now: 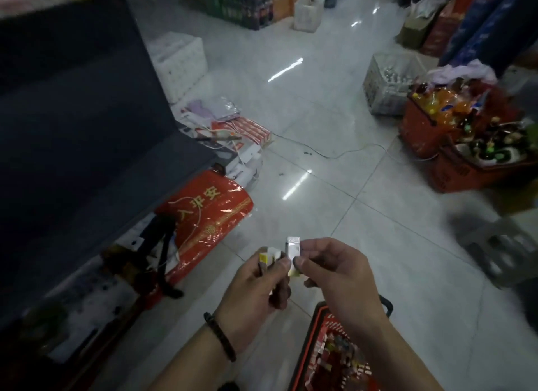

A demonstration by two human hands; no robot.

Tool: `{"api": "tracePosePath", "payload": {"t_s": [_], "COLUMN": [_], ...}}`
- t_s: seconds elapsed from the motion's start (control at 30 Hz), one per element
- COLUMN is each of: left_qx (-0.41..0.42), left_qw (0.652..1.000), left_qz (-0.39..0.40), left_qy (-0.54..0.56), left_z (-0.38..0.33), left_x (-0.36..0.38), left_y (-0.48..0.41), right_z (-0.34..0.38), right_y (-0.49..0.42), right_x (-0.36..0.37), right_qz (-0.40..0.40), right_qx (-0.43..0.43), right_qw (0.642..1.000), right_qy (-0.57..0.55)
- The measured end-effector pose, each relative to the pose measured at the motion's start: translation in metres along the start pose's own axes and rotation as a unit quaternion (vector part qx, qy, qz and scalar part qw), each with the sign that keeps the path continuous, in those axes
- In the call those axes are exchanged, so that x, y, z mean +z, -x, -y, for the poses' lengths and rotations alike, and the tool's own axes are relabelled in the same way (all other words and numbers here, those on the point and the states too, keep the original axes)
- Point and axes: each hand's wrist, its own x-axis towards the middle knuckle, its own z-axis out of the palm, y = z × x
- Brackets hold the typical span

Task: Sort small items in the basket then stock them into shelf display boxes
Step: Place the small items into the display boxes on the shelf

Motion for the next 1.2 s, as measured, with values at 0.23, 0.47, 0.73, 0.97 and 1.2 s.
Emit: {"api": "tracePosePath", "payload": {"t_s": [0.23,0.47,0.73,0.97,1.2], "left_qx": [0.04,0.132,0.272,0.272,0.271], "left_qw": [0.997,0.976,0.928,0.923,0.901], "left_qz": [-0.054,-0.172,-0.255,-0.272,-0.339], "left_qy": [-0.032,-0.026,0.019,0.025,-0.01], "left_z": [-0.135,-0.175,-0.251,-0.337,-0.372], "left_x": [0.014,-0.006,-0.11,-0.252,-0.365], "left_y": [0.109,0.224,0.318,0.386,0.437], "right_z": [0.148,0.224,0.289,0.351,0.389], "right_y": [0.055,0.107,0.139,0.16,0.165], "right_x": [0.032,0.079,0.222,0.389,0.518], "right_qz": [0.097,0.23,0.259,0.305,0.351], "right_qx": [-0.082,-0.221,-0.373,-0.436,-0.444], "right_qw": [0.99,0.939,0.861,0.808,0.775], "right_qy": [0.068,0.129,0.23,0.253,0.282]}}
